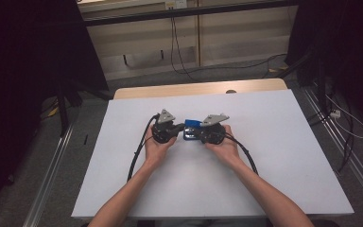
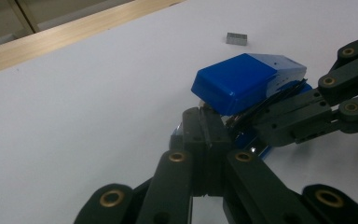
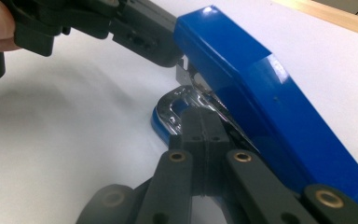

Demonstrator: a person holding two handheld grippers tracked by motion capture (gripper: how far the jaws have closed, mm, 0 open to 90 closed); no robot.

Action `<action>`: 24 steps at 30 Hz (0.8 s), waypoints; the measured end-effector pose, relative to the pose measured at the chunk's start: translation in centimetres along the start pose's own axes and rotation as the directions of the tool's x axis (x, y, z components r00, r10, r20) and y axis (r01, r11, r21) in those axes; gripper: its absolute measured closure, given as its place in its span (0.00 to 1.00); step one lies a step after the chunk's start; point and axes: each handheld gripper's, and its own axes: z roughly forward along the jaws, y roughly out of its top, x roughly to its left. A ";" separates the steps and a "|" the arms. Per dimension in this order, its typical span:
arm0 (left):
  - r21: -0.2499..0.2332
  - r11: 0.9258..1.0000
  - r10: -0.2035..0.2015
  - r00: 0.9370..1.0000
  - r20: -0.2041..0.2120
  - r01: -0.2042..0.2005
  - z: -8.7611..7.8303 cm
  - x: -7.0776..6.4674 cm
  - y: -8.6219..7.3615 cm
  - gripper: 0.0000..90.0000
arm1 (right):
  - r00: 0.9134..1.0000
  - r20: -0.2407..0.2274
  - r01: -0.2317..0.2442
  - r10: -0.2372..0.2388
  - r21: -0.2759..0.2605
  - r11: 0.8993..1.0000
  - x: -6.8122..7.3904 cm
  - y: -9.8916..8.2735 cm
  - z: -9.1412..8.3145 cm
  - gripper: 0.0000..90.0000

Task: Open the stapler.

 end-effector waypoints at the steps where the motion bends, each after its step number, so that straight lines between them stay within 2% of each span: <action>1: -0.003 1.000 -0.001 1.000 0.002 0.001 0.0 0.0 0.1 1.00 | 1.000 0.002 0.001 -0.001 0.000 1.000 0.0 0.0 0.0 1.00; 15: -0.042 0.999 -0.023 1.000 0.005 0.023 -0.4 -0.5 1.0 1.00 | 1.000 -0.003 0.016 -0.016 0.007 1.000 0.1 0.1 0.0 1.00; 19: -0.042 0.999 0.010 1.000 -0.023 -0.011 -0.5 -0.8 1.1 1.00 | 1.000 0.008 0.019 -0.019 -0.002 1.000 0.2 0.1 0.1 1.00; 21: -0.053 0.999 -0.009 1.000 -0.012 0.008 -0.5 -0.8 1.2 1.00 | 0.999 0.016 0.046 -0.046 -0.007 0.999 0.4 0.1 0.3 1.00; 24: -0.057 0.998 -0.008 1.000 -0.010 0.008 -0.5 -0.8 1.2 1.00 | 0.999 0.019 0.045 -0.045 -0.015 0.999 0.6 0.2 0.5 1.00</action>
